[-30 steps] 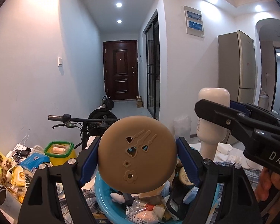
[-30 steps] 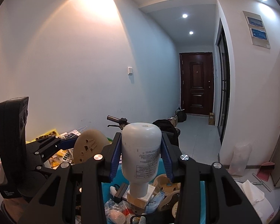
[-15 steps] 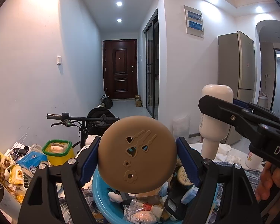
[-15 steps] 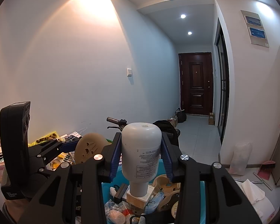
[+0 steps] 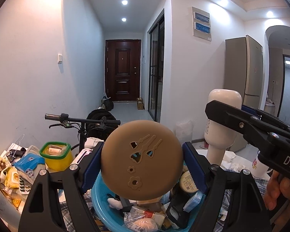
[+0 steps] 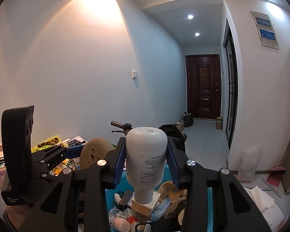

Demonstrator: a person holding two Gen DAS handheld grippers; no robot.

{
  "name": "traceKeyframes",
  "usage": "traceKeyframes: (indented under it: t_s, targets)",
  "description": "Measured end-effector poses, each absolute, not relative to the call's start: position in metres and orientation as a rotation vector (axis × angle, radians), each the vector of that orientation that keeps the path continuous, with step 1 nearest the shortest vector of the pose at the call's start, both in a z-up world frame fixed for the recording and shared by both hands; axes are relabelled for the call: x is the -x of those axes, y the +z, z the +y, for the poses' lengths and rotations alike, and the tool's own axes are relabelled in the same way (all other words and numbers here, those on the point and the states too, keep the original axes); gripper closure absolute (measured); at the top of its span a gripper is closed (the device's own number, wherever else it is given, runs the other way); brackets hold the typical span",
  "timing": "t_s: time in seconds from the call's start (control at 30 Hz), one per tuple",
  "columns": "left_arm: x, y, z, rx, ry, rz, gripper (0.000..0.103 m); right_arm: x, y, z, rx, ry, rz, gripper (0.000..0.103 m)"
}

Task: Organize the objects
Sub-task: 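Carry the tan disc in the left tool while the right tool carries the bottle over the basin, then open the left tool dropping the disc while the right tool releases the bottle into the basin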

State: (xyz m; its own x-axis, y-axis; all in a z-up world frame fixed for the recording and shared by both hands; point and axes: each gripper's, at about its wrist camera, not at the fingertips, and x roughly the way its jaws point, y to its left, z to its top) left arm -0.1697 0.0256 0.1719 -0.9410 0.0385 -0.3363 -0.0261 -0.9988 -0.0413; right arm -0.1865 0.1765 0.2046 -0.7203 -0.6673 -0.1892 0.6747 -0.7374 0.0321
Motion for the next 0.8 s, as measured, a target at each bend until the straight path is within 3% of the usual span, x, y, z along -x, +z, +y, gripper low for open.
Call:
traceKeyframes:
  t_s: [0.8]
  targets:
    - [0.1625,0.1804,0.029,0.516,3.033,-0.067,0.014,0.184,0.2053,0.1746,-0.244,-2.389,0.047,0.064]
